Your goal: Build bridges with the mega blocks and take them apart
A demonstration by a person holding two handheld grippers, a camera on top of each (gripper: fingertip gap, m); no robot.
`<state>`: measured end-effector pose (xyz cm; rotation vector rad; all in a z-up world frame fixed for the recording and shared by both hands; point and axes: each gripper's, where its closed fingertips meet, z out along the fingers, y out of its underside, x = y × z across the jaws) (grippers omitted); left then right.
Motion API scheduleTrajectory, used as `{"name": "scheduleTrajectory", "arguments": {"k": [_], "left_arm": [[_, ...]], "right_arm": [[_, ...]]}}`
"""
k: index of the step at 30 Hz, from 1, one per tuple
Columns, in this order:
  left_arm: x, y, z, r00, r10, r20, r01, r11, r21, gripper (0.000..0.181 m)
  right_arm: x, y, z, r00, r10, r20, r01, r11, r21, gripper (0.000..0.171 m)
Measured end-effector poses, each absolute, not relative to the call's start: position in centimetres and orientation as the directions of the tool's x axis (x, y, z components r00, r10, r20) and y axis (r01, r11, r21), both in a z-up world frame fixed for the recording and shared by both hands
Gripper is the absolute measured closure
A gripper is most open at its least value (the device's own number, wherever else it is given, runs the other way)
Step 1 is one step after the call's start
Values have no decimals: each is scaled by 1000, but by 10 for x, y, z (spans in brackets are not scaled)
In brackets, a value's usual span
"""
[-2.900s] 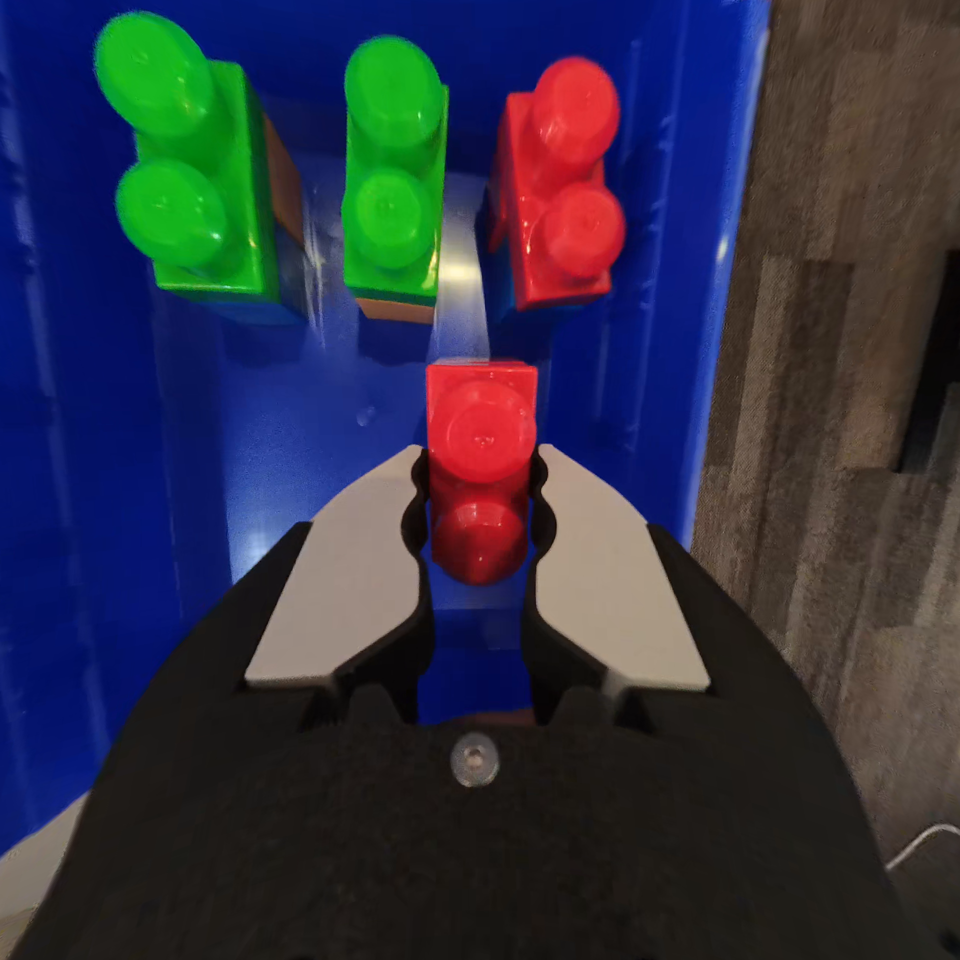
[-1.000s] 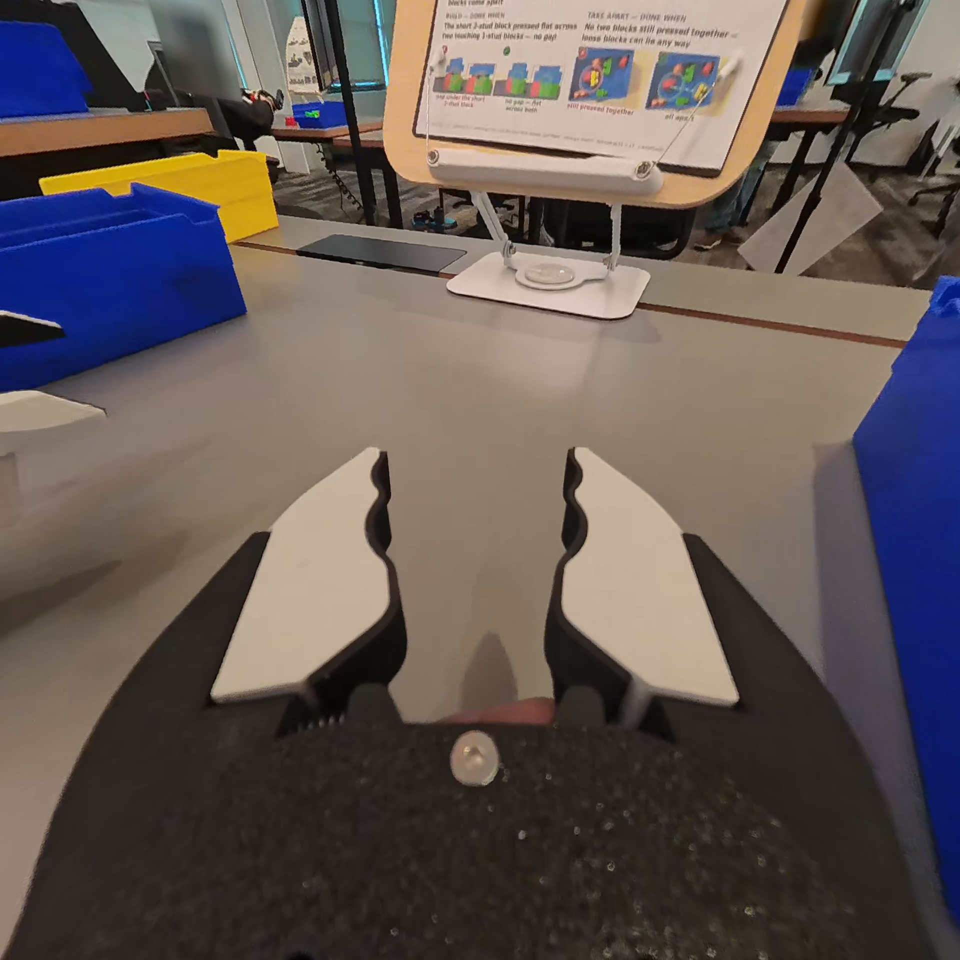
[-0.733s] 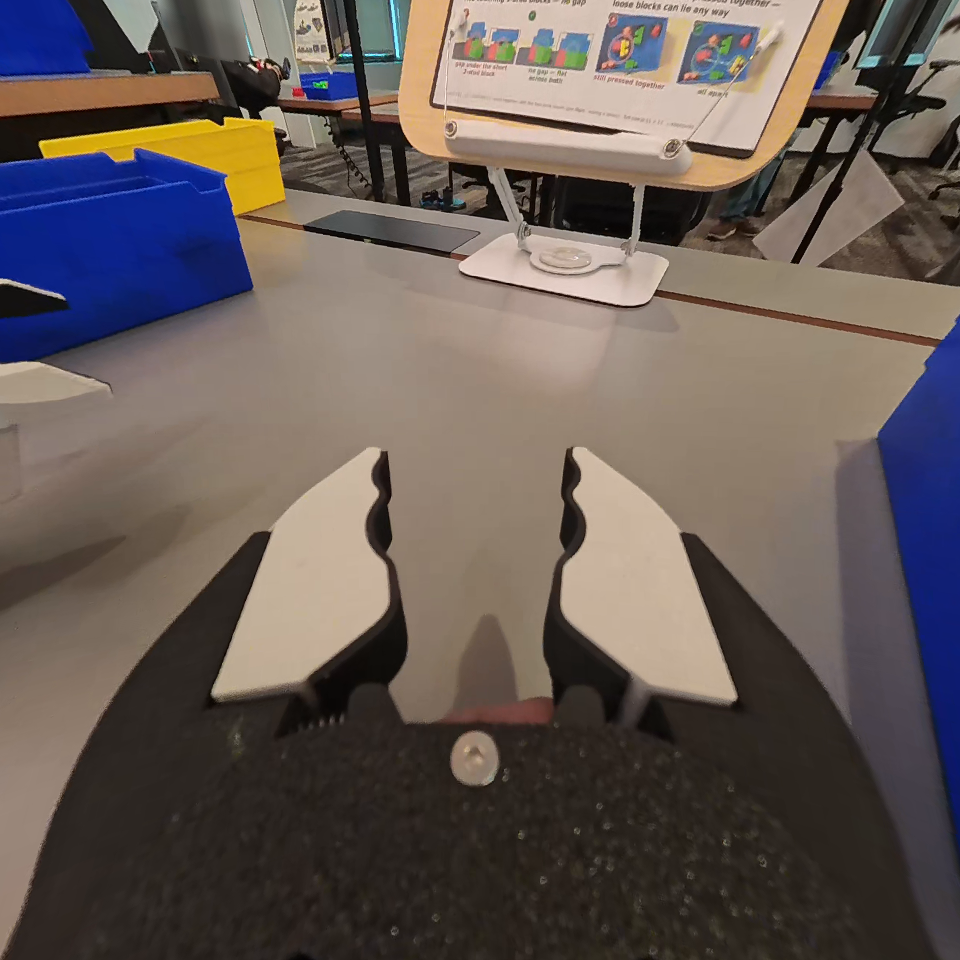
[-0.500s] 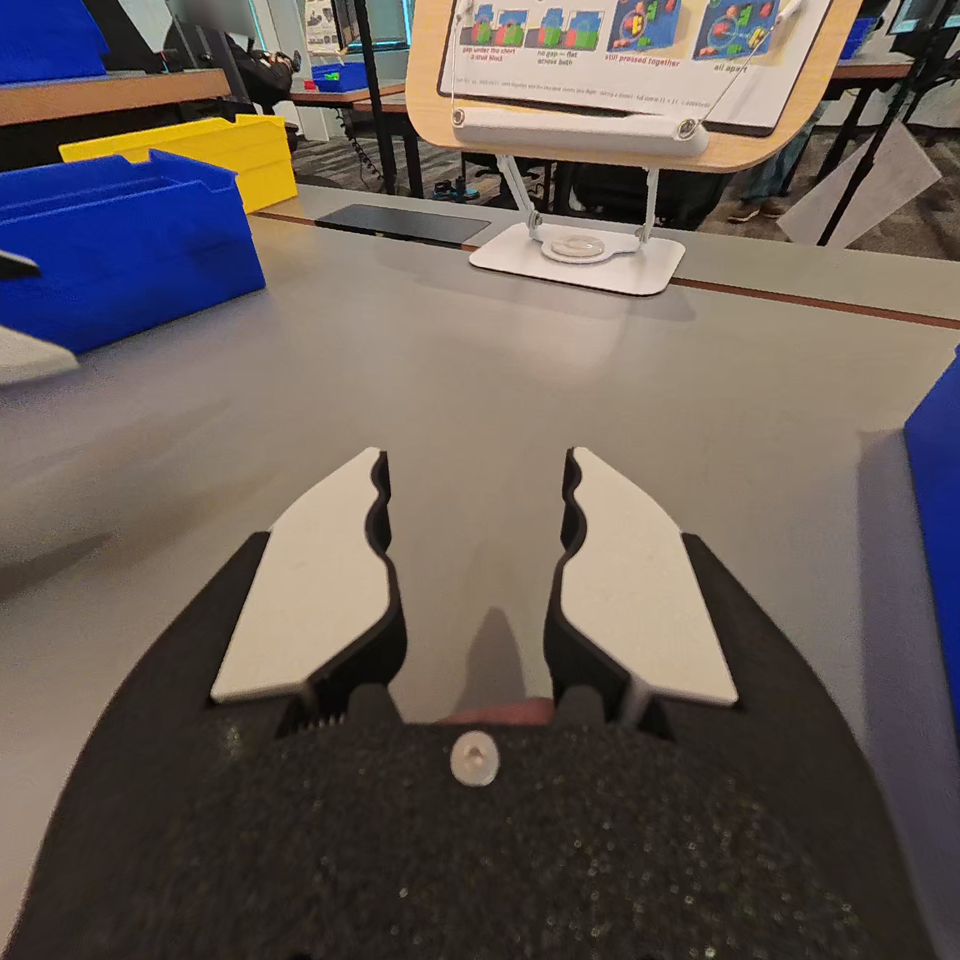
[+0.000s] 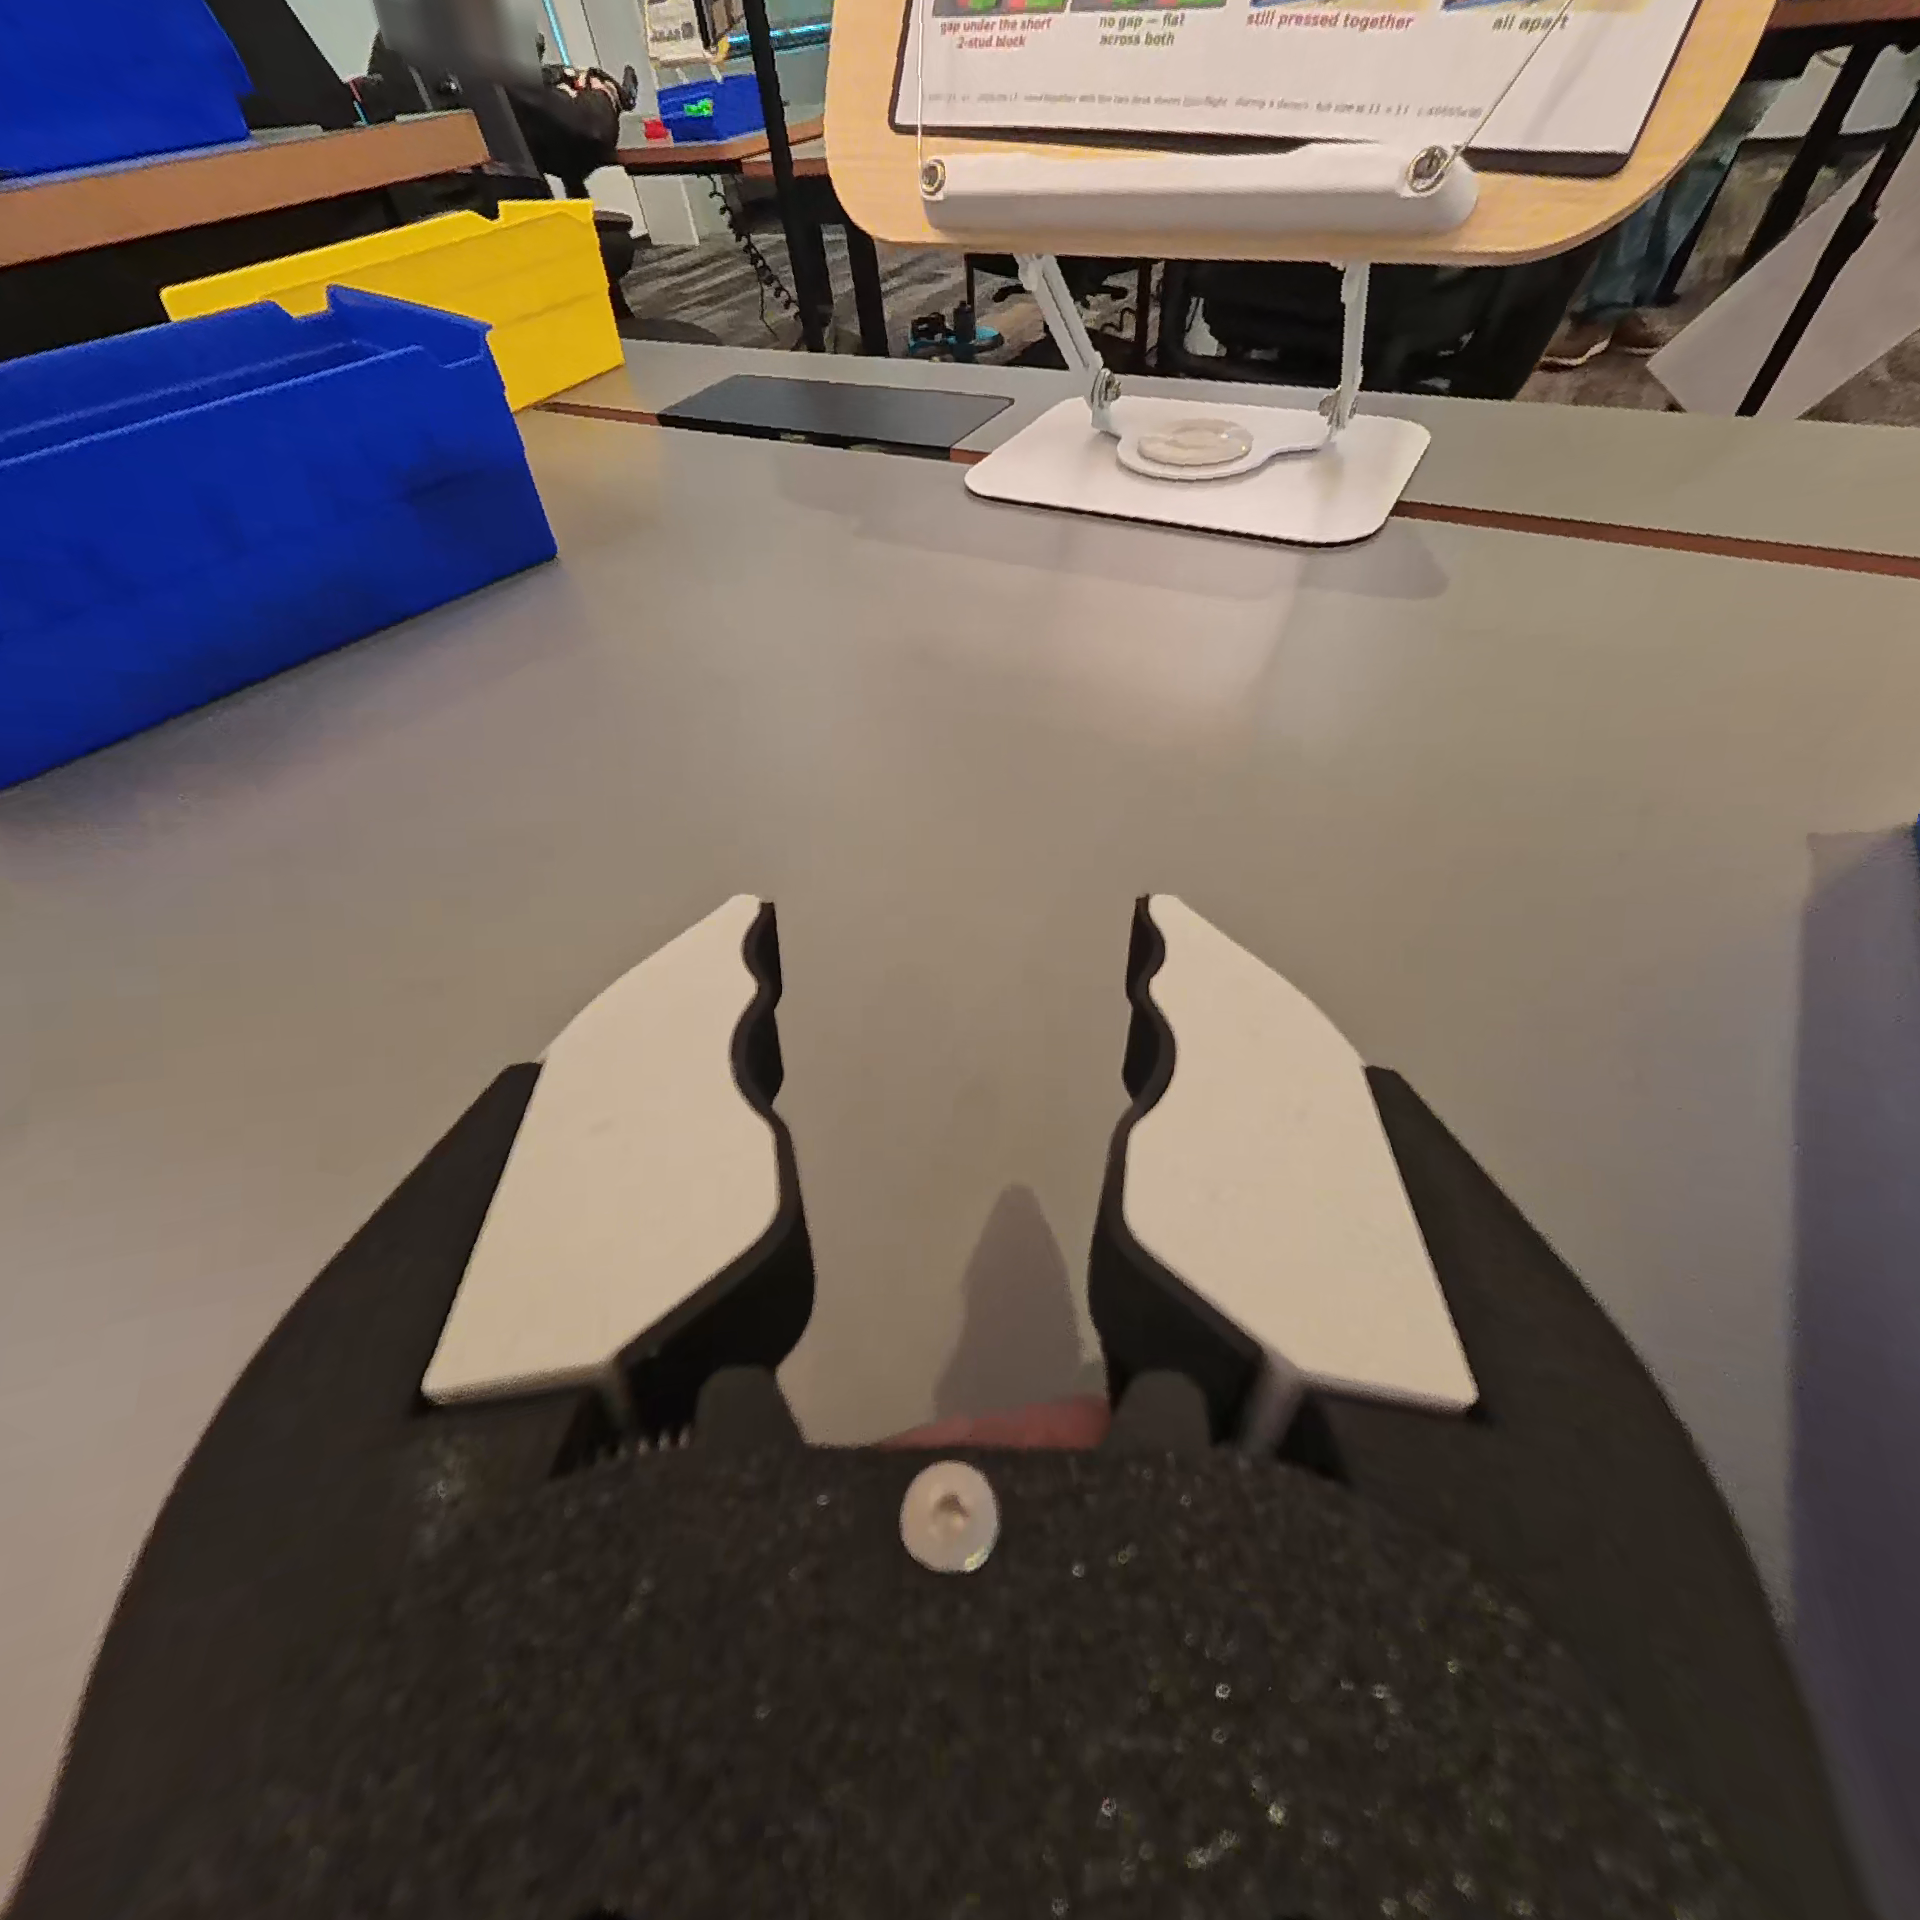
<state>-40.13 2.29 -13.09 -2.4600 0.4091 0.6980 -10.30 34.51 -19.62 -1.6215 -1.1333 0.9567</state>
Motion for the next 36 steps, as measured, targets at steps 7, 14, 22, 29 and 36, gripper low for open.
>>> {"name": "scheduleTrajectory", "arguments": {"k": [7,14,22,29,36], "left_arm": [[-451,-2,-181,774,-509,-376,-578,-811,-93,97],[-462,0,-226,764,-623,-166,-631,-776,6,99],[-467,-2,-258,769,-639,-13,-638,-769,41,112],[-463,-4,-272,708,-706,0,-705,-707,57,144],[-463,-1,-262,738,-671,-67,-672,-740,9,145]], "right_arm": [[-108,344,-202,274,959,-77,281,-157,-947,107],[-108,345,-197,291,954,-72,281,-158,-947,107],[-107,348,-198,310,946,-92,285,-185,-940,107],[-109,350,-199,310,946,-96,291,-191,-937,108],[-112,353,-194,297,950,-99,288,-188,-939,109]]}}
